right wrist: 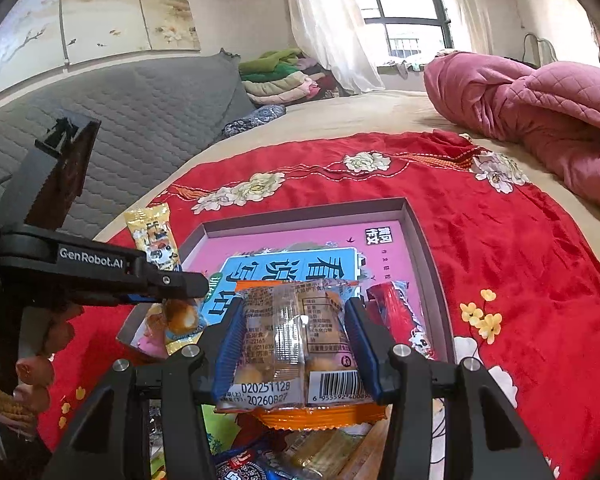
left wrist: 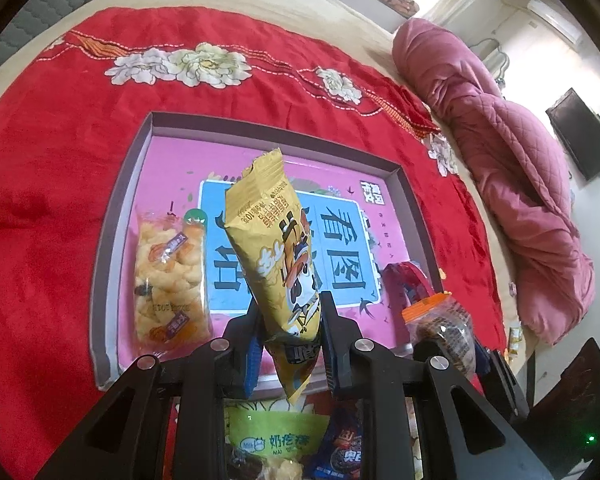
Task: Organize snacks
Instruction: 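Carry the yellow bag over the box while right gripper carries the pastry pack there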
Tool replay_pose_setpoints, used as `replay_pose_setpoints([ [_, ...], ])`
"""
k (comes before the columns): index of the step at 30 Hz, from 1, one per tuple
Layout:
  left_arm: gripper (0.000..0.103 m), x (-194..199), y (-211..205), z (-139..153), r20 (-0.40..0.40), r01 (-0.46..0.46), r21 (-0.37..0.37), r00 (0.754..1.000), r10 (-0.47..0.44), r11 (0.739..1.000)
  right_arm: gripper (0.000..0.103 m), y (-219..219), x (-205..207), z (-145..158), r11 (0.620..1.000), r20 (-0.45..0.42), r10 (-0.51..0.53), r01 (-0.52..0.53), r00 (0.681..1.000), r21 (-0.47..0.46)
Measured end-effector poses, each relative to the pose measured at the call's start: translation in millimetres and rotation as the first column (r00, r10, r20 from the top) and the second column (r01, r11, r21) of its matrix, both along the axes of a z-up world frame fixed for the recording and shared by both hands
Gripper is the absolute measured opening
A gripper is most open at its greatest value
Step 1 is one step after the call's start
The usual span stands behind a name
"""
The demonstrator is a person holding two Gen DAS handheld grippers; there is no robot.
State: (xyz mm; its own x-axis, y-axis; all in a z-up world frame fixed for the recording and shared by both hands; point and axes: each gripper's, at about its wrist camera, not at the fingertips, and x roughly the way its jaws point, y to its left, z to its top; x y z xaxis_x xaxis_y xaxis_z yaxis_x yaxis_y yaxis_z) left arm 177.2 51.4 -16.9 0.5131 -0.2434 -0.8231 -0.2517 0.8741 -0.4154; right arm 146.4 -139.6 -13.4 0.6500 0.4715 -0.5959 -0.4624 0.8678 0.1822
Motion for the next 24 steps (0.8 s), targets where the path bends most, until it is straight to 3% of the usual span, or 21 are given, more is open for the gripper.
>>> replay_pose_setpoints([
  [24, 0.026, 11, -6, -28, -0.056, 0.025, -0.003, 0.998, -0.025, 1.000, 0.050, 7, 27, -14, 0.999, -0.022, -0.031, 0.030, 0.999, -0.025],
])
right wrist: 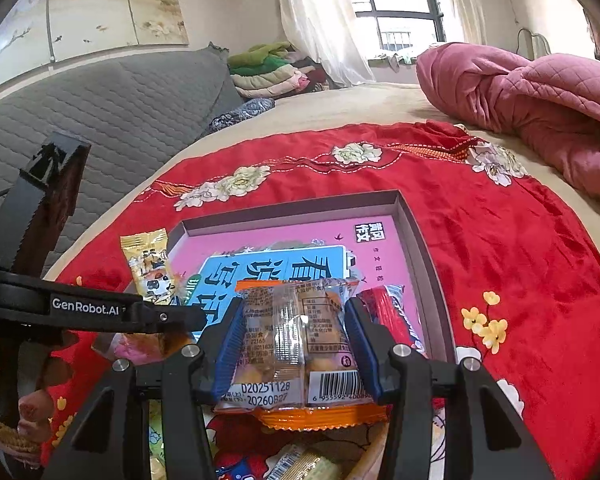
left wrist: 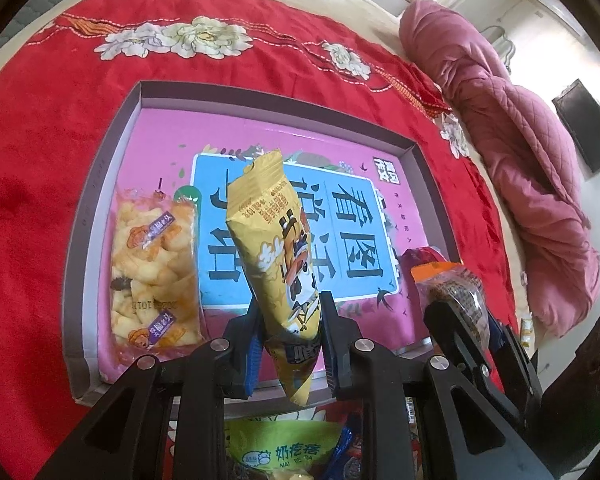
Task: Organize snacks
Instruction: 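Carry the yellow bag over the box while right gripper carries the pastry pack there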
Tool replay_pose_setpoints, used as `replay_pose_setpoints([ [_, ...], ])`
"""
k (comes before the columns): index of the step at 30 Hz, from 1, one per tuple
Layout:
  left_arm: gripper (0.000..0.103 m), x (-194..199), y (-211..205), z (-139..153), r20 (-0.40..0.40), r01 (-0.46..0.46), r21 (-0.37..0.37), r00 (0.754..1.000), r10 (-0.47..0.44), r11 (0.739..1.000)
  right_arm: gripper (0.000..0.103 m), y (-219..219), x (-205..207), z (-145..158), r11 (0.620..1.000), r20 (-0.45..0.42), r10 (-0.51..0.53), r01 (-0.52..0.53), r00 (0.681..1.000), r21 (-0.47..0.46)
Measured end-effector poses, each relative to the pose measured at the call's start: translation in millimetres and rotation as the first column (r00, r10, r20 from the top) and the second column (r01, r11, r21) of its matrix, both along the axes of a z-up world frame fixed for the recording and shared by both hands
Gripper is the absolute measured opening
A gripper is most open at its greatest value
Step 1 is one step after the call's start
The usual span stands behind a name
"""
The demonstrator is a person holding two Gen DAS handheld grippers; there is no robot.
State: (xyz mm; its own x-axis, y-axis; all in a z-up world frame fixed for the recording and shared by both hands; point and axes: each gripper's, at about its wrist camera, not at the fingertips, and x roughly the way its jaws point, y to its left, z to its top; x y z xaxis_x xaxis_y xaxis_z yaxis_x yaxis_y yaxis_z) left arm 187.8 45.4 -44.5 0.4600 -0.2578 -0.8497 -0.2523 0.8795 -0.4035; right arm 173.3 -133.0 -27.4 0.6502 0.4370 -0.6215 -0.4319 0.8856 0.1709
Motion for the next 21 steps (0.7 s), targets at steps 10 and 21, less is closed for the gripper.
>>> replay_pose_setpoints([
  [10, 0.026, 2, -2, -6, -0.014, 0.009, -0.006, 1.000, -0.009, 1.000, 0.050, 3, 6, -8, 1.000, -0.012, -0.010, 0.010, 1.000, -0.019],
  [21, 0.026, 2, -4, -10, -0.021, 0.016, -0.008, 1.000, -0.016, 1.000, 0.050, 8, 10, -15, 1.000, -0.024, 0.000, -0.001, 1.000, -0.030],
])
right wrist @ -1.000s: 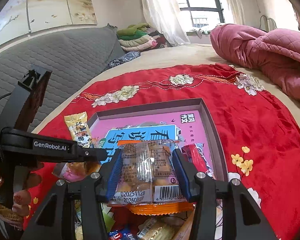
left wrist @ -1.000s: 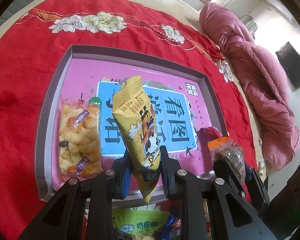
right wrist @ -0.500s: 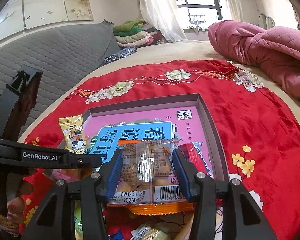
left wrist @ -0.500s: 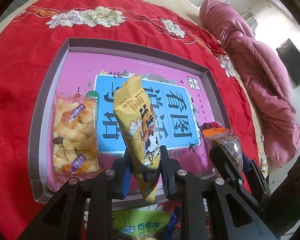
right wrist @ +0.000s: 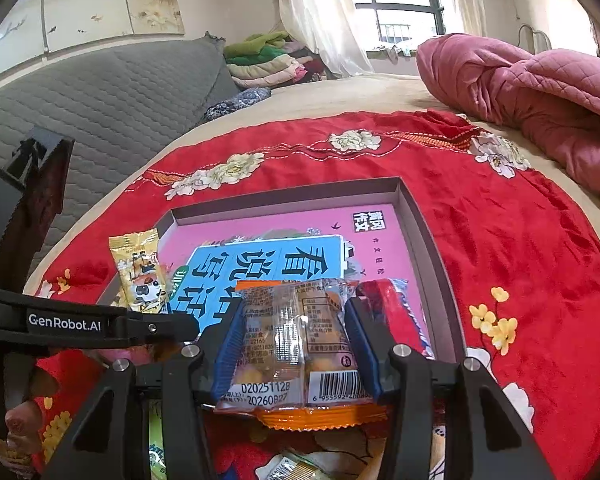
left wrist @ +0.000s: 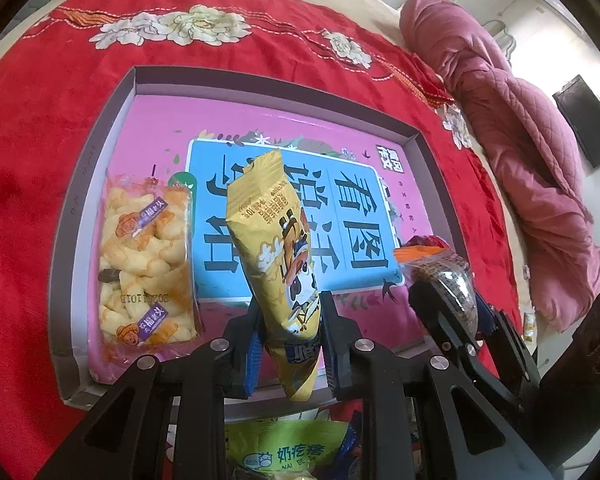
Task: Organize snacks
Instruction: 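Carry the yellow bag over the box while right gripper carries the pastry pack there, then open left gripper to drop the yellow bag while right gripper releases the pastry pack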
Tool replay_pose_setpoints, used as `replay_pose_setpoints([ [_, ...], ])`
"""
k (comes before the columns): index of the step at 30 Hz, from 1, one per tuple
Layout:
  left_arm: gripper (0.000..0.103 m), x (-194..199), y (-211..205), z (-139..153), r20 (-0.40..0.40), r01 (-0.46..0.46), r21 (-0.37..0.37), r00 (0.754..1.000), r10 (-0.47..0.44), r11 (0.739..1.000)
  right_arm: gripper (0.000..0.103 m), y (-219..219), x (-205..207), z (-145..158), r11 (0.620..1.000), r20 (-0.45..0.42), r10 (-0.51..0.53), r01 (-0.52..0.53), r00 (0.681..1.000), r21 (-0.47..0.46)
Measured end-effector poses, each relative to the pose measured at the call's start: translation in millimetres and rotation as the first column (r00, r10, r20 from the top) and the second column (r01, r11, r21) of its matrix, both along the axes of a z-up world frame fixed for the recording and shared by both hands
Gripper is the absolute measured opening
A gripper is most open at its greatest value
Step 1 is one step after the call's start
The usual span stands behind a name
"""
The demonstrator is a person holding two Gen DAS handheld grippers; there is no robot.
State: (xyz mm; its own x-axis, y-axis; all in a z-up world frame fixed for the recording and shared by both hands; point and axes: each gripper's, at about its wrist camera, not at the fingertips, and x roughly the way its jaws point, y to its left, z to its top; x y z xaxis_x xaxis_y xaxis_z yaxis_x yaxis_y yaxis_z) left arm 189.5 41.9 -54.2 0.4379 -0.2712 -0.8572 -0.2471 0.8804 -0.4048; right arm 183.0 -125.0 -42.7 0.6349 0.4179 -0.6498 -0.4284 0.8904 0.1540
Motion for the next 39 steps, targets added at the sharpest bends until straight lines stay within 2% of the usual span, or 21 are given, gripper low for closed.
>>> replay_pose_setpoints([
  [14, 0.026, 0.5, -1.4, -0.7, -0.002, 0.002, 0.000, 1.000, -0.002, 1.000, 0.051, 6.2, -0.3, -9.3, 0.999, -0.006, -0.005, 0.005, 1.000, -0.047],
  [39, 0.026, 1.5, 1.1, -0.5, -0.010, 0.001, -0.002, 1.000, -0.001, 1.000, 0.052, 1.9, -0.1, -6.3, 0.999, -0.002, -0.016, 0.016, 1.000, -0.039],
])
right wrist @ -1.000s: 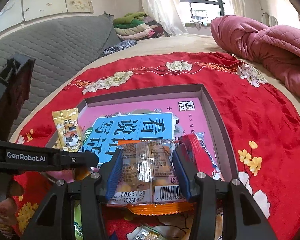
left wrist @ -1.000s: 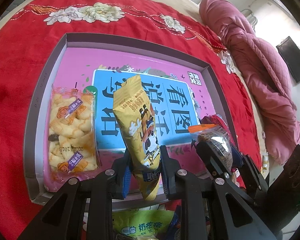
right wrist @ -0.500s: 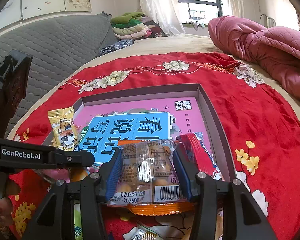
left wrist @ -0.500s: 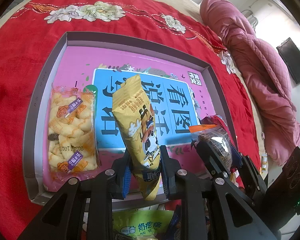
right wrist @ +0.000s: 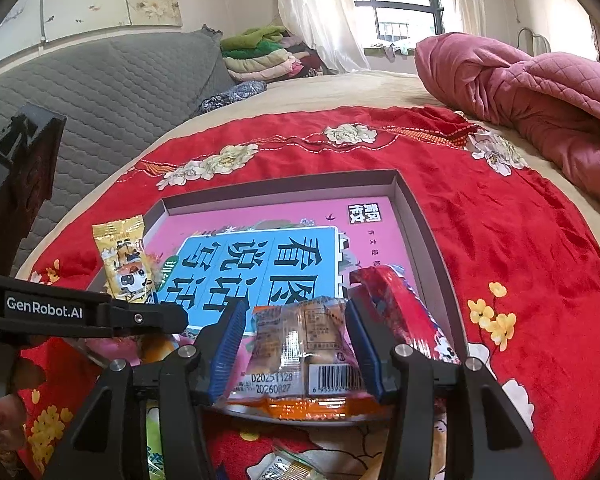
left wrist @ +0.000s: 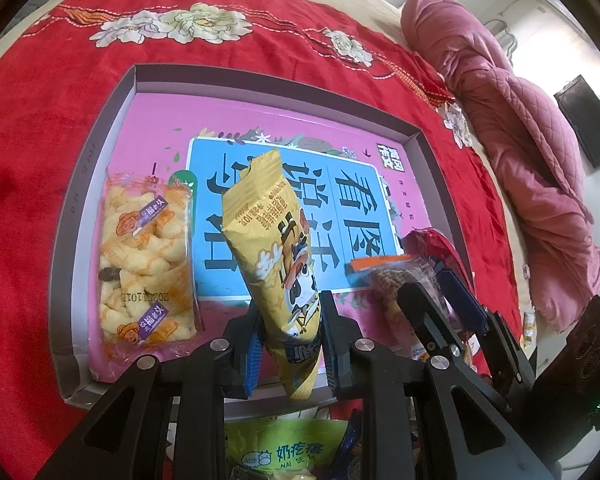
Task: Organize snacks
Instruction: 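Open left gripper to drop the yellow bag while right gripper releases the pastry pack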
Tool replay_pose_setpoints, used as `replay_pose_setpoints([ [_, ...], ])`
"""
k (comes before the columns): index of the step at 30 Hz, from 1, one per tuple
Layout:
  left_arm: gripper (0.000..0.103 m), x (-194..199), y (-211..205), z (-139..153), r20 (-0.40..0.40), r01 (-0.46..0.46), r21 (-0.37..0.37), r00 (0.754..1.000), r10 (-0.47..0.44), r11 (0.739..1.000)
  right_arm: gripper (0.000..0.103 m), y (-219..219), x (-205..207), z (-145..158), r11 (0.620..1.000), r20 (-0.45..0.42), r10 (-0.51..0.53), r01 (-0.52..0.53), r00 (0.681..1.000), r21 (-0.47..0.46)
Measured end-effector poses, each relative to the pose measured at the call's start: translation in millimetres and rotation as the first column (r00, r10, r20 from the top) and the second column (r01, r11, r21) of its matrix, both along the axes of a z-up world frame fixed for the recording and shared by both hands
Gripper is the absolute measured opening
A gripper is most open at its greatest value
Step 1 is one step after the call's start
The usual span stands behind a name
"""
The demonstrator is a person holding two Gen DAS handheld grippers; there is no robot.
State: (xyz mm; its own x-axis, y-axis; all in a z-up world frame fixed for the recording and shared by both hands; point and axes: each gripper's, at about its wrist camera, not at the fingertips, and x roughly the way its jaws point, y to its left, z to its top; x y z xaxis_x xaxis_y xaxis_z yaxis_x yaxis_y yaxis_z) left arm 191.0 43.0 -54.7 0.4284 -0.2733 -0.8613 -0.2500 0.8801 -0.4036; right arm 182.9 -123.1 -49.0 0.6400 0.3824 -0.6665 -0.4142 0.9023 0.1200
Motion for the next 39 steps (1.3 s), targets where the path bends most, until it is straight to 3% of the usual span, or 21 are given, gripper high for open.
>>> replay_pose_setpoints([
  [16, 0.029, 2, -1, 4, -0.005, 0.012, 0.023, 1.000, -0.011, 1.000, 0.053, -4, 1, 2, 1.000, -0.013, -0.006, 0.006, 1.000, 0.024],
  [20, 0.042, 1, -1, 6, -0.003, 0.011, 0.029, 1.000, -0.011, 1.000, 0.054, -4, 1, 2, 1.000, -0.010, -0.007, 0.007, 1.000, 0.029],
  [26, 0.043, -2, 0, 10, 0.005, 0.008, 0.037, 1.000, -0.008, 0.999, 0.054, -5, 1, 2, 0.999, -0.011, -0.007, 0.007, 1.000, 0.031],
  [29, 0.049, -4, 2, 13, 0.014, 0.001, 0.034, 1.000, -0.002, 0.999, 0.055, -5, 1, 3, 1.000, -0.008, -0.009, 0.009, 1.000, 0.030],
  [39, 0.050, -12, 11, 23, 0.037, -0.025, 0.019, 0.999, 0.025, 1.000, 0.058, -6, -1, 4, 0.999, -0.004, -0.008, 0.009, 1.000, 0.037],
])
